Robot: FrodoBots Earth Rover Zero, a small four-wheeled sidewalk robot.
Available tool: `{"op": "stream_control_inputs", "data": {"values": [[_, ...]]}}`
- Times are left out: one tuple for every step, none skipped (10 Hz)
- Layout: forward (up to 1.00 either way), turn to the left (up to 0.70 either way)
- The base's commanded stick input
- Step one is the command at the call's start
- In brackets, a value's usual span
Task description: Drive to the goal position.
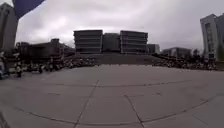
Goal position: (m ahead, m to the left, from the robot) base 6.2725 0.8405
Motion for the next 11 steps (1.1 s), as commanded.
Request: {"op": "stream_control_inputs", "data": {"values": [[0.7, 0.0], [0.7, 0.0], [0.7, 0.0], [0.7, 0.0], [0.7, 0.0], [0.7, 0.0], [0.7, 0.0], [0.7, 0.0], [0.7, 0.0], [0.7, 0.0], [0.7, 0.0]]}}
